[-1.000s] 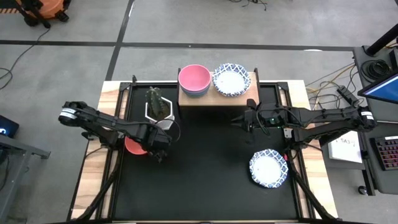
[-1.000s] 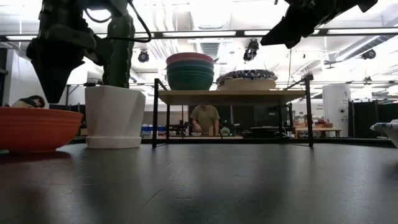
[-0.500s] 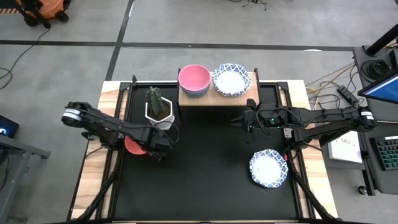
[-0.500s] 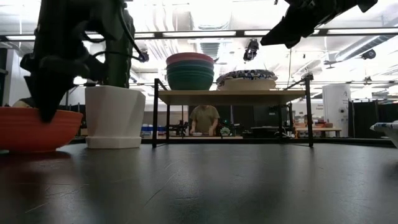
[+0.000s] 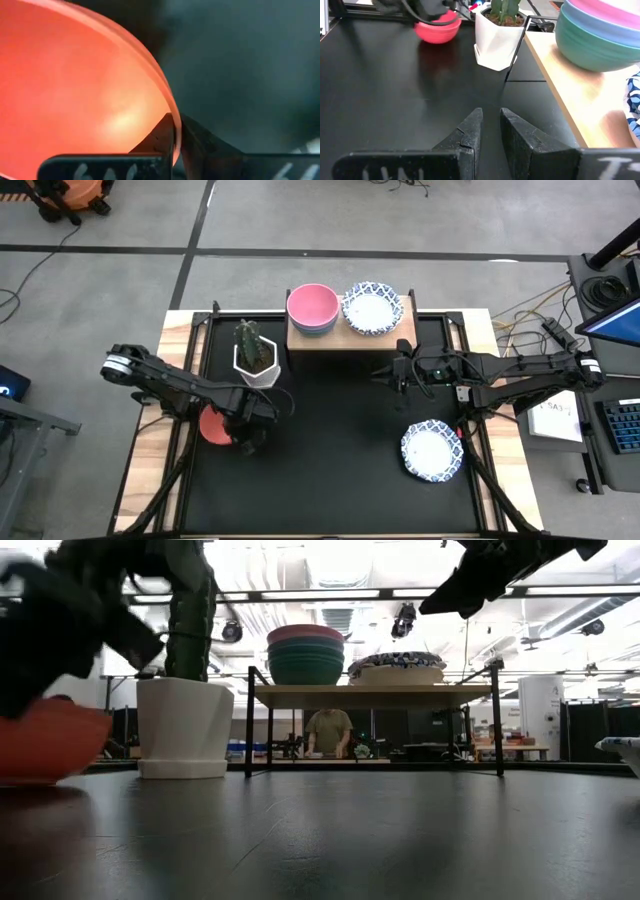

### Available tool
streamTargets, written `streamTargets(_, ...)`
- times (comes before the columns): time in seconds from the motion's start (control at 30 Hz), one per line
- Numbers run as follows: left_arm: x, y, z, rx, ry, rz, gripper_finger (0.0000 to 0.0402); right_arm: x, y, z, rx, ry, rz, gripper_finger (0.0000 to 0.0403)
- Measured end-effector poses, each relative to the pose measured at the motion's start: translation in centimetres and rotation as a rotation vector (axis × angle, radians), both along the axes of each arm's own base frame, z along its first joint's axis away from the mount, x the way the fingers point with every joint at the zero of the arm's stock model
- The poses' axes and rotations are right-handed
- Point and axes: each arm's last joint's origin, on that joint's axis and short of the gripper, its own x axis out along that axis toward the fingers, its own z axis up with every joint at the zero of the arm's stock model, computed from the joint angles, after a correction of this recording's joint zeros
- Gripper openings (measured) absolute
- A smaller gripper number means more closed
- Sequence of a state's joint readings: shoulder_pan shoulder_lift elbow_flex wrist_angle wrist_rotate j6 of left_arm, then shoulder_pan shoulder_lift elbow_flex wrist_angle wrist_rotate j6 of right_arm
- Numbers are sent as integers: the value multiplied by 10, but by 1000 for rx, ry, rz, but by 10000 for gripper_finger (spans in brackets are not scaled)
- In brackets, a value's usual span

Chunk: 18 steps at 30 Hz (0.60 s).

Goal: Place and stack bowls onto a shelf
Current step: Stack the orange bowl on top of the pink bowls on the shelf

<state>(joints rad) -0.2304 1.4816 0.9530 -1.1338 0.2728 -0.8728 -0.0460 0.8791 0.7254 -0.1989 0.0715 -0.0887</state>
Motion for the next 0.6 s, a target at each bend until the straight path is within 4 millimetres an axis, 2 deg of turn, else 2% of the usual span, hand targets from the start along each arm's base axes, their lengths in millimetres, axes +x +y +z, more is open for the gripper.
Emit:
streamTargets(0.13,13,-12,24,-94,-134,-185,2,0,0,-1,0,5,0,57)
streamTargets(0.27,31,-16,59,-112,-317,-320,1,0,0,-1,0,7,1,57)
streamTargets(0.43,51,-16,121,41,-624,-532,1,0,0,-1,-1,7,1,57)
streamTargets(0.6,59,-9,186,314,-892,-741,0,0,0,-1,-7,9,4,57)
